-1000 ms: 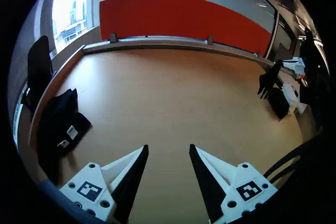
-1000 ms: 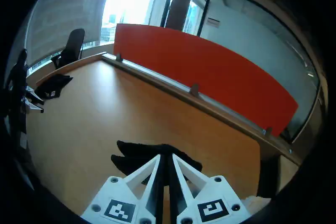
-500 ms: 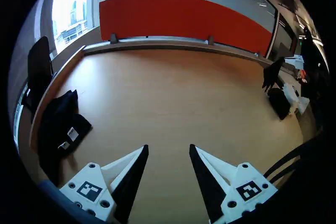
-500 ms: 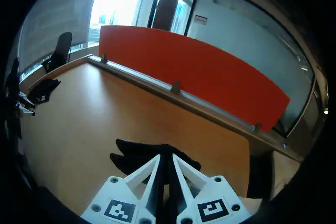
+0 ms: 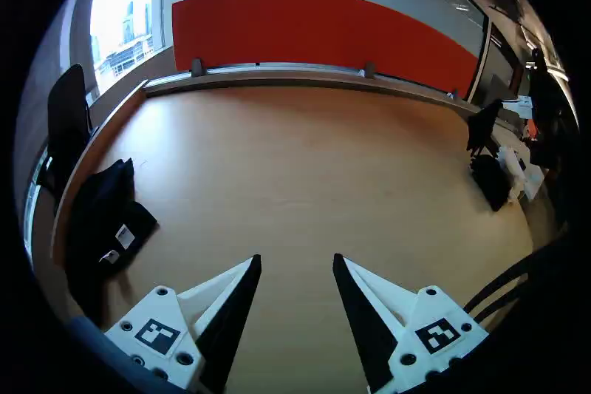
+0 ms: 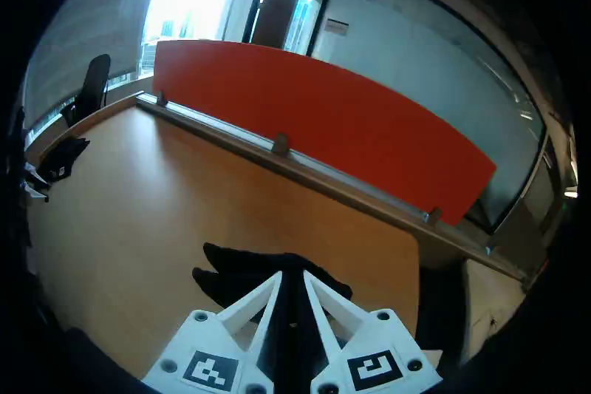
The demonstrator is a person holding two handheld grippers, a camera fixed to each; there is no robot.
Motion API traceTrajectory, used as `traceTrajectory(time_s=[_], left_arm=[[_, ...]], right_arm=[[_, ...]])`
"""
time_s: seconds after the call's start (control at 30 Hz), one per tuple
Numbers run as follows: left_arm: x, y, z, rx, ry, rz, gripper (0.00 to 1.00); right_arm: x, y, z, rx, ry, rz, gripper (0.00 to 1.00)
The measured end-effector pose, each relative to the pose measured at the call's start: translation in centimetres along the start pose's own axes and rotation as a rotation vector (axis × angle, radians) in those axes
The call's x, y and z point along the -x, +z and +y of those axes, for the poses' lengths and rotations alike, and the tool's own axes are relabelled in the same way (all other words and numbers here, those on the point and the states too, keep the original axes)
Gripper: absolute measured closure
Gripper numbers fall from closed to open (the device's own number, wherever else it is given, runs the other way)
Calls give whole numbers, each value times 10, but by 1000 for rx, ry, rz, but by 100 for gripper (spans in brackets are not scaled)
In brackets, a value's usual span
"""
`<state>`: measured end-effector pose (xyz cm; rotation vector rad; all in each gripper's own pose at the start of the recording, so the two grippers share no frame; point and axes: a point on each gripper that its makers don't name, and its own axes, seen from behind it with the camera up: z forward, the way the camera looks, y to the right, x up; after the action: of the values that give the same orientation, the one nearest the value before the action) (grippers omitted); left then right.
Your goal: Fold towel
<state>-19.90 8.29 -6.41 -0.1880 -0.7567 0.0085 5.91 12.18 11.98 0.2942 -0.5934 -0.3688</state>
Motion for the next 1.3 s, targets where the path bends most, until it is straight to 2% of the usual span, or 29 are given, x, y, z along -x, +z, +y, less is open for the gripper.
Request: traceTrajectory(time_s=[0.5,0.83,1.1,1.3], left_arm=[[-2,-1,1,-8,9,-4,29],[-2,0,3,-9,10,-7,29],[-3,0,5,-4,13,-6,29],[-3,1,7,0,20,-7,29]], right_arm=[[13,12,35,28,19,-40,96],[24,14,41,32,29,-61,96],[38,7,41,29,34,-76,96],[60,-5,44,30,37,-104,96]])
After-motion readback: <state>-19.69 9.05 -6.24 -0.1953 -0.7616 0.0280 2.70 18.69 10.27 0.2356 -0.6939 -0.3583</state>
